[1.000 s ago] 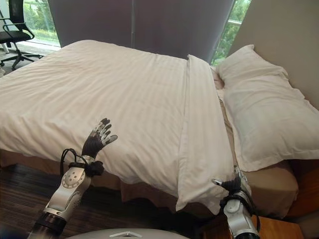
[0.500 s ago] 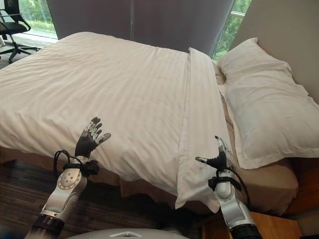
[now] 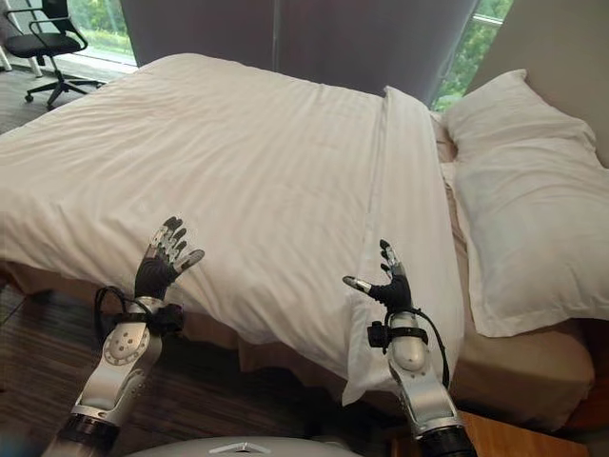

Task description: Making the bed.

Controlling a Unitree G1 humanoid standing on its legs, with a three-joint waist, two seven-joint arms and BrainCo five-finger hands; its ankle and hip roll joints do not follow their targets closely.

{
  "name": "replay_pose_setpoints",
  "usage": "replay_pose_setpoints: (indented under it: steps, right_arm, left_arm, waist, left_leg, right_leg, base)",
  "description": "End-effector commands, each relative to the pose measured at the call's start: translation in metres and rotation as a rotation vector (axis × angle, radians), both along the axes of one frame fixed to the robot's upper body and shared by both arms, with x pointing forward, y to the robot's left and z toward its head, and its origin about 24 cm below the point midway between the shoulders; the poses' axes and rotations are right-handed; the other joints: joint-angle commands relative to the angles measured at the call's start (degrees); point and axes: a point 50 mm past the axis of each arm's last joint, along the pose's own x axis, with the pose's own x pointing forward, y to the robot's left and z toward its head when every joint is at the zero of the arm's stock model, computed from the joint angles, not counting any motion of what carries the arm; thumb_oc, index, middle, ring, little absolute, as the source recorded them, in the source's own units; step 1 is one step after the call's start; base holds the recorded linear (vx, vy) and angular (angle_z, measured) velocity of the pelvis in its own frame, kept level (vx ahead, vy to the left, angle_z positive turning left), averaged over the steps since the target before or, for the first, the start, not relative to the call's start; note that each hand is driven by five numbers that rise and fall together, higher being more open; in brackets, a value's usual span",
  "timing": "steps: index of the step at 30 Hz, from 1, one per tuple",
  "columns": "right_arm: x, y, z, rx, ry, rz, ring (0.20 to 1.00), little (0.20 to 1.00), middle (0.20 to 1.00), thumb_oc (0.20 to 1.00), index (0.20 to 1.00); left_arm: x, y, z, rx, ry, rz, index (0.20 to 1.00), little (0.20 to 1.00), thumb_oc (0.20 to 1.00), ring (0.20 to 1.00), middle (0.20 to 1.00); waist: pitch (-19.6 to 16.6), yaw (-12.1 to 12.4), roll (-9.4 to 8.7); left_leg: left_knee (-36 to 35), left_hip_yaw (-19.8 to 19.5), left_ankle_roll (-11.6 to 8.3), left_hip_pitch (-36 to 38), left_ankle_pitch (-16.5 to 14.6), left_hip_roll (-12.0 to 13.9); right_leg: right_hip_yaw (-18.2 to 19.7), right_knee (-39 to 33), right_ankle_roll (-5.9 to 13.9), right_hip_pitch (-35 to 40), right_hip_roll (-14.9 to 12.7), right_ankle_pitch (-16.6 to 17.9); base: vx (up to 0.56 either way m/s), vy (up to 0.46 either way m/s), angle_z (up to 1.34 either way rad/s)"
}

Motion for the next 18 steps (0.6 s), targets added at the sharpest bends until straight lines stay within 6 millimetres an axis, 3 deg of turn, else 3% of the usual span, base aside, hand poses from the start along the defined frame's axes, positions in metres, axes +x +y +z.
replay_pose_setpoints:
  steps: [1, 6, 8, 9, 12, 14, 18]
  right_arm:
    - [0.014, -0.004, 0.037, 0.051, -0.219, -0.035, 1.0, 1.0, 1.0, 1.0, 1.0]
    - [0.011, -0.007, 0.036, 0.068, -0.232, -0.062, 1.0, 1.0, 1.0, 1.0, 1.0]
    - [0.012, -0.007, 0.035, 0.082, -0.23, -0.074, 1.0, 1.0, 1.0, 1.0, 1.0]
    - [0.011, -0.008, 0.035, 0.089, -0.234, -0.08, 1.0, 1.0, 1.0, 1.0, 1.0]
    - [0.008, -0.012, 0.034, 0.065, -0.238, -0.097, 1.0, 1.0, 1.0, 1.0, 1.0]
    - [0.007, -0.011, 0.038, 0.067, -0.255, -0.093, 1.0, 1.0, 1.0, 1.0, 1.0]
    - [0.01, -0.003, 0.042, 0.091, -0.274, -0.059, 1.0, 1.0, 1.0, 1.0, 1.0]
  left_arm:
    - [0.01, 0.001, 0.034, 0.025, -0.194, -0.008, 1.0, 1.0, 1.0, 1.0, 1.0]
    - [0.011, 0.003, 0.033, 0.011, -0.194, 0.011, 1.0, 1.0, 1.0, 1.0, 1.0]
    - [0.013, 0.002, 0.033, -0.013, -0.193, 0.028, 1.0, 1.0, 1.0, 1.0, 1.0]
    - [0.016, 0.0, 0.03, -0.033, -0.182, 0.036, 1.0, 1.0, 1.0, 1.0, 1.0]
    - [0.013, -0.003, 0.025, -0.045, -0.16, 0.04, 1.0, 1.0, 1.0, 1.0, 1.0]
    - [0.011, -0.002, 0.022, -0.053, -0.15, 0.047, 1.0, 1.0, 1.0, 1.0, 1.0]
    - [0.006, 0.006, 0.019, -0.069, -0.138, 0.088, 1.0, 1.0, 1.0, 1.0, 1.0]
  waist:
    - [1.79, 1.69, 1.15]
    - [2.35, 2.15, 2.15]
    - [2.96, 1.77, 2.98]
    - [3.35, 0.85, 4.25]
    - [3.25, -0.29, 5.39]
    - [3.09, -0.11, 5.21]
    - [2.54, 1.24, 5.09]
  left_leg:
    - [0.79, -2.15, 1.93, 3.47, -7.08, -0.67]
    - [0.79, -4.55, 2.05, 2.0, -6.48, -0.75]
    - [0.79, -5.82, 2.13, 1.01, -5.74, -0.92]
    - [0.79, -7.99, 2.38, -0.55, -4.46, -1.38]
    - [0.79, -11.19, 2.73, -1.87, -3.14, -2.08]
    - [0.79, -12.26, 2.79, -2.43, -2.79, -2.71]
    - [0.79, -12.38, 2.1, -2.85, -1.77, -2.78]
  right_leg:
    - [-1.47, 5.76, 1.8, -2.82, -2.78, -0.45]
    - [-1.57, 9.55, 1.43, -4.29, -2.13, -2.07]
    - [0.74, 12.51, 1.46, -5.7, -0.88, -2.53]
    - [6.31, 16.42, 0.77, -6.92, 2.75, -5.11]
    - [14.0, 21.48, -0.98, -6.68, 8.32, -8.85]
    - [14.95, 18.57, -2.83, -4.02, 8.47, -11.11]
    - [12.74, 12.23, -3.74, -1.07, 7.49, -10.11]
  base:
    - [0.01, 0.014, 0.27]
    - [-0.02, 0.024, 0.33]
    - [-0.06, 0.042, 0.35]
    - [-0.06, 0.058, 0.53]
    - [-0.03, 0.014, 0.86]
    - [-0.05, -0.101, 0.89]
    - [-0.04, -0.15, 0.42]
